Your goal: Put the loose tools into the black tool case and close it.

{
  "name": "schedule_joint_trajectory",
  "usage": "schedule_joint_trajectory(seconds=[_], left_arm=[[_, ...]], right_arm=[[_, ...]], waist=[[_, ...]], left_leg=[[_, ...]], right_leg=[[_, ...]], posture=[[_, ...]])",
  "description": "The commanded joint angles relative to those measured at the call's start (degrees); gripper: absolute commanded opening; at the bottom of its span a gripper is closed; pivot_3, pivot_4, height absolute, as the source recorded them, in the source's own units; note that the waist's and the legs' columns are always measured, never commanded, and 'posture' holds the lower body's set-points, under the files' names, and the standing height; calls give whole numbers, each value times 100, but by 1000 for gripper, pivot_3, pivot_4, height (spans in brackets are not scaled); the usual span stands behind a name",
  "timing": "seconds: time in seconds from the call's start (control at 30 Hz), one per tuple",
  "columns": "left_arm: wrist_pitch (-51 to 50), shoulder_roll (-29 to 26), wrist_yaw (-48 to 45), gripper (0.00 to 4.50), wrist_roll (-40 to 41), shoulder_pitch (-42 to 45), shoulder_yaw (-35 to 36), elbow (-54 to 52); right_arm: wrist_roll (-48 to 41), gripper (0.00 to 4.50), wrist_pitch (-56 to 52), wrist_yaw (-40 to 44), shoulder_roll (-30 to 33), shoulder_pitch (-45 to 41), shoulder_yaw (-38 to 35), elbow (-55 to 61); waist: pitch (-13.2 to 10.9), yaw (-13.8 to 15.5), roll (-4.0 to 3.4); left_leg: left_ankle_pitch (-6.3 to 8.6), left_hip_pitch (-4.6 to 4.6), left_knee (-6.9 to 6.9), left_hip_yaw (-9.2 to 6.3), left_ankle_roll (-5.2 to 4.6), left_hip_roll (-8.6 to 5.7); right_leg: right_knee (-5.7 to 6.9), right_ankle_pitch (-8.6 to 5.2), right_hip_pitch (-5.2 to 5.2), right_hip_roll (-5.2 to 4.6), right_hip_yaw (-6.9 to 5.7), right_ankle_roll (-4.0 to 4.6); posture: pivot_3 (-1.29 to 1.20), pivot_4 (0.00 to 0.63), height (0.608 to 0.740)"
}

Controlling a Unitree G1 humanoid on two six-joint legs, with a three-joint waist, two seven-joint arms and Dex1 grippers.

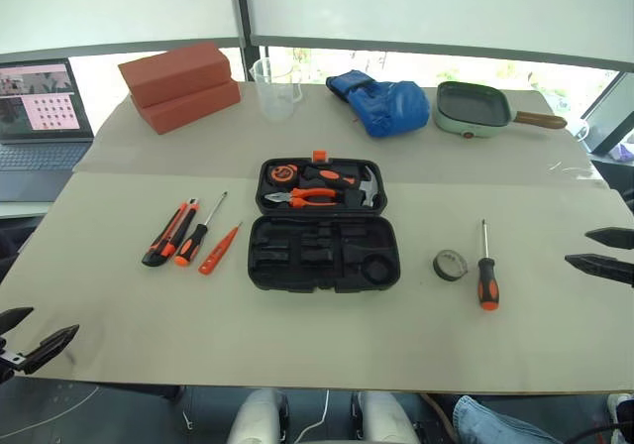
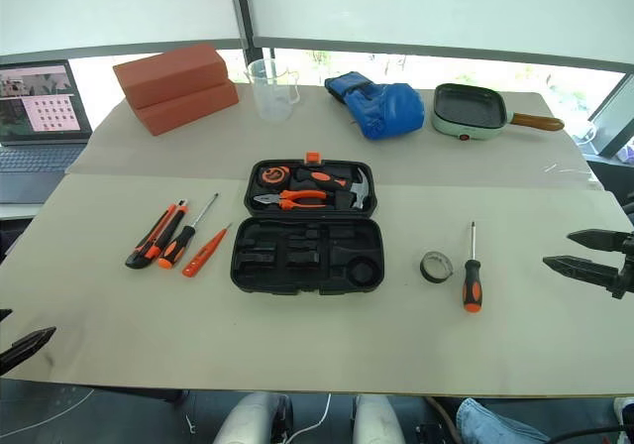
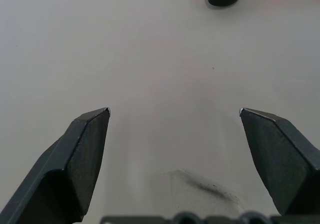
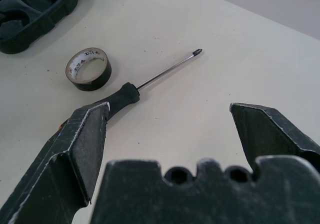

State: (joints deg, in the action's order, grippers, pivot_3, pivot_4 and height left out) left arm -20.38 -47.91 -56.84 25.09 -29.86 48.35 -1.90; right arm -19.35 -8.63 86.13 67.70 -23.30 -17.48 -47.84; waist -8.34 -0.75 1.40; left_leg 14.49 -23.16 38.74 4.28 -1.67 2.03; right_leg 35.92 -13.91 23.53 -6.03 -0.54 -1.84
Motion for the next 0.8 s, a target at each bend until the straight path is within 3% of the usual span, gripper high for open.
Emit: schedule_joint_trajectory(seconds=[0.03,0.13,0.23,0.4,0.6,0.8], left_arm=[[-70,-26,85,4468,-4,4,9,-209],[-265,-82,462,4468,-179,255,-253,-401],[-1150,-195,875,4468,181,778,-536,-1038],[-3063,-687,1762,4468,580,2450,-1557,-1766],[-4806,-686,2436,4468,881,4412,-2704,-1738],[-4877,-646,2529,4468,521,5257,-3817,-1340]], right_arm=[[-2,4500,233,73,65,-82,-86,-74],[74,4500,532,-130,19,-60,-129,-164],[4,4500,736,-458,-111,52,-287,195],[-750,4500,-261,-813,-416,736,-843,2394],[-1822,4500,-1612,-1409,-762,1467,-1143,5330],[-2700,4500,-2283,-2109,-1082,1445,-978,7222]], waist=[[0,0,0],[0,13,-1],[0,31,0],[-2,91,-4],[-3,47,-5],[-10,56,7]], left_leg=[[0,0,0,0,0,0],[0,0,0,0,0,-1],[0,2,3,-1,0,-4],[-2,1,12,-10,0,-8],[1,1,7,-22,5,-7],[-1,2,10,-29,11,-12]], right_leg=[[0,0,0,0,0,0],[0,1,-2,0,0,-1],[3,4,-7,1,-2,-6],[16,12,-16,4,0,-20],[12,12,-20,26,7,-27],[11,12,-22,36,11,-27]], posture=[[0,150,738],[0,150,738],[0,150,738],[0,150,738],[0,150,738],[0,150,738]])
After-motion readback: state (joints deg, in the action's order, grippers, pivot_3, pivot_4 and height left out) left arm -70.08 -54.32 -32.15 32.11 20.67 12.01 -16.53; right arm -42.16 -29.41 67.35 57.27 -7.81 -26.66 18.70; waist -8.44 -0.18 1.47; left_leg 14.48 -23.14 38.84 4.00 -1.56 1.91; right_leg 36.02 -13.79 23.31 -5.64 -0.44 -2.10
